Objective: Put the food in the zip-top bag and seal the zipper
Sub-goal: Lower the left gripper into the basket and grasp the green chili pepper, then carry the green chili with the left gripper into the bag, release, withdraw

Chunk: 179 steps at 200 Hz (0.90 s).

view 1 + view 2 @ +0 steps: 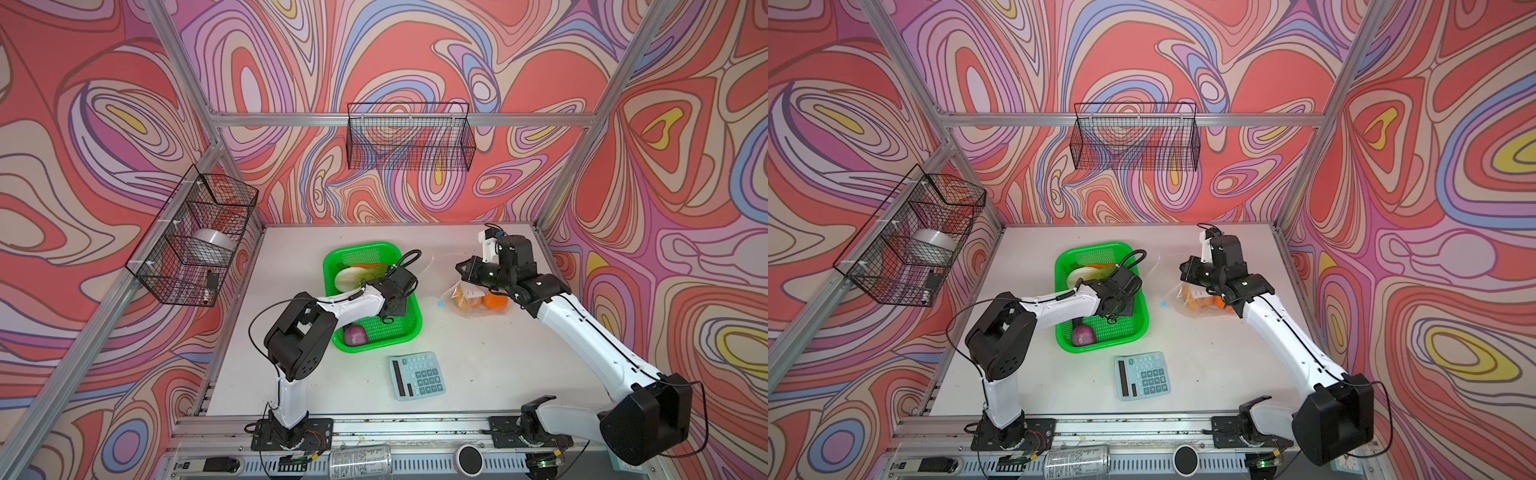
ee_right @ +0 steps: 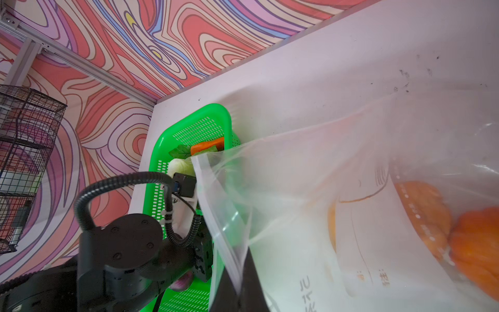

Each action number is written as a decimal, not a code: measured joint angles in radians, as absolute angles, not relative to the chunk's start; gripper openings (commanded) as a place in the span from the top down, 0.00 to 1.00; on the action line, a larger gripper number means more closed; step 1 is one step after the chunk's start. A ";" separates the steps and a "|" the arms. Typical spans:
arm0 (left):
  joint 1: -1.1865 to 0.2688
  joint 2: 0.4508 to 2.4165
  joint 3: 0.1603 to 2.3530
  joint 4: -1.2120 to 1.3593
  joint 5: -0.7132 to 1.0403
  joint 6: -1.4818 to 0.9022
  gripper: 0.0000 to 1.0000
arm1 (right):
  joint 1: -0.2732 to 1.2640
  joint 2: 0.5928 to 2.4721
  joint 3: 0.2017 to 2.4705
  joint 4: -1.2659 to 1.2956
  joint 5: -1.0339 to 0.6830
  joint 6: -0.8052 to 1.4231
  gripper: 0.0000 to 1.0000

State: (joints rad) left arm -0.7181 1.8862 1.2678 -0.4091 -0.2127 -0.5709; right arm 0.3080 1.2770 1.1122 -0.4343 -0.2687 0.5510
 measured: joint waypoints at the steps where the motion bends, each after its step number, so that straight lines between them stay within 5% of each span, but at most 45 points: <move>1: -0.718 1.882 1.268 -0.409 -0.212 -0.571 0.75 | 0.308 1.277 1.112 -0.434 -0.269 0.551 1.00; 133: -0.719 1.567 1.281 -0.276 -0.066 -0.512 0.80 | 0.308 1.277 1.113 -0.434 -0.270 0.551 1.00; 157: -0.721 1.557 1.301 -0.217 0.017 -0.513 1.00 | 0.308 1.277 1.112 -0.434 -0.270 0.551 1.00; 179: -0.723 1.573 1.370 -0.201 0.094 -0.517 1.00 | 0.308 1.277 1.113 -0.434 -0.270 0.551 1.00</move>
State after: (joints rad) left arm -0.7235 1.5726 1.3705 -0.2008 0.0940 -0.5167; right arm 0.3080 1.2770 1.1126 -0.4343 -0.2695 0.5514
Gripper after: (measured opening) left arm 0.194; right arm 0.042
